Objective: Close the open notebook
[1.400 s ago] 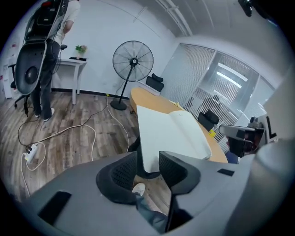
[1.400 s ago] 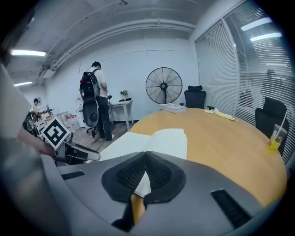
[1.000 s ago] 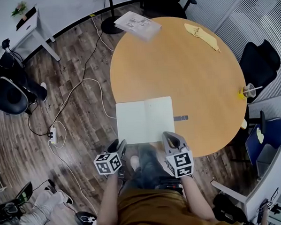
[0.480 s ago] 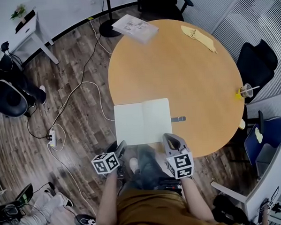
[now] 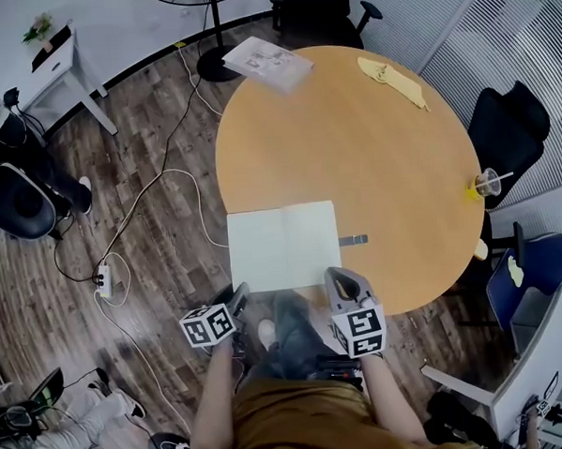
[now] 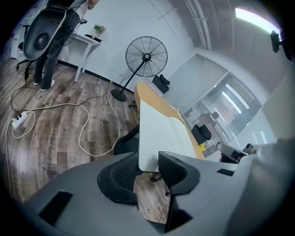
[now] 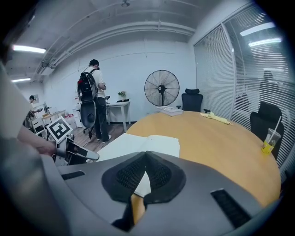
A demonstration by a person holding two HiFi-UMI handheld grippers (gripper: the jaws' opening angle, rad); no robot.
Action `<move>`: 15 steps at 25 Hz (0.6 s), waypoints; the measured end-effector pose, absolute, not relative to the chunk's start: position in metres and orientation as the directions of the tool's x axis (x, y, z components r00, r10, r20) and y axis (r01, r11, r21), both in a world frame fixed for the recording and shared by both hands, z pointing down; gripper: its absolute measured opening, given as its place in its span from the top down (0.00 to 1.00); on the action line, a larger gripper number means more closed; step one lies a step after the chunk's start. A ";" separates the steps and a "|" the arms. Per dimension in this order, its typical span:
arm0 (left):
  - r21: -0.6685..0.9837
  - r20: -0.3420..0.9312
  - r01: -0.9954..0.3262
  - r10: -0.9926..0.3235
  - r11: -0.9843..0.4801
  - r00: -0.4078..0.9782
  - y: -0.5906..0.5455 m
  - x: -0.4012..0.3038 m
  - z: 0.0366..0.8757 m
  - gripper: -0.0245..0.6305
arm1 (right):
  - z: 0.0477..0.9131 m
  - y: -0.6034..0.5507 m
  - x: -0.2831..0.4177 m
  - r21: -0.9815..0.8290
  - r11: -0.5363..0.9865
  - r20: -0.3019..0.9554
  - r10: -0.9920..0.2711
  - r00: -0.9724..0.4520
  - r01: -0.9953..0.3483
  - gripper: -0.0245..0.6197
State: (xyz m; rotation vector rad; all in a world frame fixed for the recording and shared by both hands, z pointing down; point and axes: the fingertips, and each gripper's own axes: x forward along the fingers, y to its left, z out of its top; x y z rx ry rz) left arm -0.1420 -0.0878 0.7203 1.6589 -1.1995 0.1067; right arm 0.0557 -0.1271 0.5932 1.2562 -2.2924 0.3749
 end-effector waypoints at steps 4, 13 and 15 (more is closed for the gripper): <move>0.679 0.583 -0.732 -0.642 0.051 0.497 -0.088 -0.144 0.717 0.74 | 0.588 -0.126 0.056 0.006 0.533 0.537 -0.716 -0.447 -0.846 0.94; 0.679 0.561 -0.734 -0.661 0.022 0.498 -0.089 -0.145 0.704 0.78 | 0.577 -0.123 0.060 0.020 0.523 0.513 -0.737 -0.440 -0.852 0.94; 0.678 0.556 -0.735 -0.666 0.017 0.497 -0.089 -0.146 0.701 0.79 | 0.575 -0.121 0.060 0.022 0.521 0.508 -0.741 -0.439 -0.853 0.94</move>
